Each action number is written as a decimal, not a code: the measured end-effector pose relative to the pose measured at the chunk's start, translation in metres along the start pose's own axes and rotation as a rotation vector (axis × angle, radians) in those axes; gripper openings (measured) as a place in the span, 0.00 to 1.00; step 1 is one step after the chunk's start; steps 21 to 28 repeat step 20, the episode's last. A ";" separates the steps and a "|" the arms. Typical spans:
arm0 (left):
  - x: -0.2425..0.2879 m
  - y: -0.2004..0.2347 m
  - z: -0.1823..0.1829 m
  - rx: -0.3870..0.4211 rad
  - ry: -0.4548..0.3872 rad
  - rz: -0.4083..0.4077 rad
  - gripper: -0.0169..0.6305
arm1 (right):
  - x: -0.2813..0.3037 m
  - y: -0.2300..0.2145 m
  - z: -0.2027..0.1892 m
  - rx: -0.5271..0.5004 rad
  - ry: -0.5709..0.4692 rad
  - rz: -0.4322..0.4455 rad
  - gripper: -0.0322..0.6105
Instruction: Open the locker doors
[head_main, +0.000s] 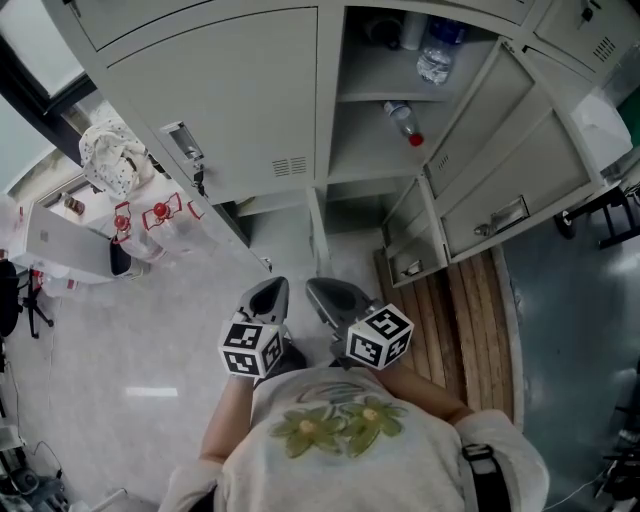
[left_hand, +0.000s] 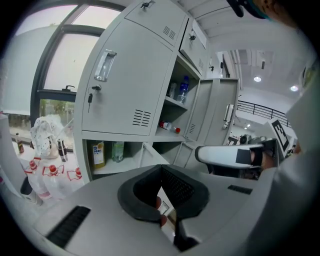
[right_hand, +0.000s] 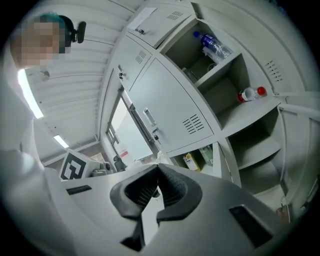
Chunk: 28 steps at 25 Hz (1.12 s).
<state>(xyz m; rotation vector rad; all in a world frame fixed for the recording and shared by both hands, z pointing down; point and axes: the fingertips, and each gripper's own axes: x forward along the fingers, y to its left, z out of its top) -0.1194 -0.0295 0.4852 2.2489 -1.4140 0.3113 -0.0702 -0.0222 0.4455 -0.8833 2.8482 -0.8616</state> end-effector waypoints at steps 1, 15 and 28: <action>-0.001 0.001 0.001 -0.002 -0.005 0.003 0.07 | 0.001 0.001 0.002 -0.003 -0.004 0.002 0.10; 0.002 0.002 0.003 -0.020 -0.018 -0.007 0.07 | 0.001 -0.008 0.012 -0.033 -0.019 -0.041 0.10; 0.006 0.002 0.006 -0.014 -0.019 -0.021 0.07 | 0.001 -0.012 0.013 -0.037 -0.025 -0.063 0.10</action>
